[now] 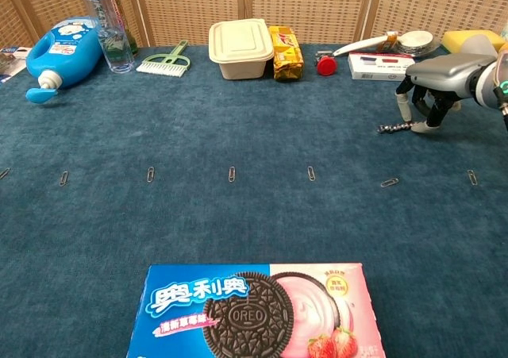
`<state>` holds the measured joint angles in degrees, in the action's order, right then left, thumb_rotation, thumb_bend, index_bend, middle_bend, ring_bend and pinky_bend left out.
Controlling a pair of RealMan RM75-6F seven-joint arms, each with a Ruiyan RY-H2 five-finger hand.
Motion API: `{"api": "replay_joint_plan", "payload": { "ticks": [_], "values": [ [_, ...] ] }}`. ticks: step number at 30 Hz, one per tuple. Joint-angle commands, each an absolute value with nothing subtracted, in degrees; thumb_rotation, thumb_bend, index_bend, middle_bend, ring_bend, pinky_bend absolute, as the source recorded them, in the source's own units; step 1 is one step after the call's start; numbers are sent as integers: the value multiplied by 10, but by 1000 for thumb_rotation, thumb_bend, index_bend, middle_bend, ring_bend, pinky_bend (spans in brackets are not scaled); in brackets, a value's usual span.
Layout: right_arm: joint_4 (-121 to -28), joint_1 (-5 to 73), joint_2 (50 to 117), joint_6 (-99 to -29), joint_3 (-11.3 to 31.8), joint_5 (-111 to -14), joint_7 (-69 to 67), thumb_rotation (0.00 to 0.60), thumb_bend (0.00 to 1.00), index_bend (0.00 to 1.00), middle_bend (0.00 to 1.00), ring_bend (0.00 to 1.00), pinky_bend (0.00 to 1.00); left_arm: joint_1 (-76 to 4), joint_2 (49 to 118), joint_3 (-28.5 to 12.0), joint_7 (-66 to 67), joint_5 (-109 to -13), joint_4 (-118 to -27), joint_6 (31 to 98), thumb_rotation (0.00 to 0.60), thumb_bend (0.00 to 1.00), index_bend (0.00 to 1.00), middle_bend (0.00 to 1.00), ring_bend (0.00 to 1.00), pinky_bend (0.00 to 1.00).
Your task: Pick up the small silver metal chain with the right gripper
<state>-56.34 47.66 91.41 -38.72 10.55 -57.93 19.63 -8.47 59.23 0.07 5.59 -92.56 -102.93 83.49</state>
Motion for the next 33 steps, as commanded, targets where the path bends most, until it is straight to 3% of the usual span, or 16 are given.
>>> {"api": "replay_joint_plan", "payload": {
  "ticks": [1, 33],
  "values": [
    [-563, 478, 915, -387, 106, -576, 199, 600, 331, 527, 778, 881, 692, -84, 592, 1, 55, -926, -1029, 835, 600, 418, 0, 145, 91, 182],
    [-561, 497, 927, -380, 99, -505, 265, 600, 340, 589, 803, 887, 695, -81, 591, 2, 46, -927, -1021, 839, 600, 418, 0, 146, 82, 182]
  ]
}}
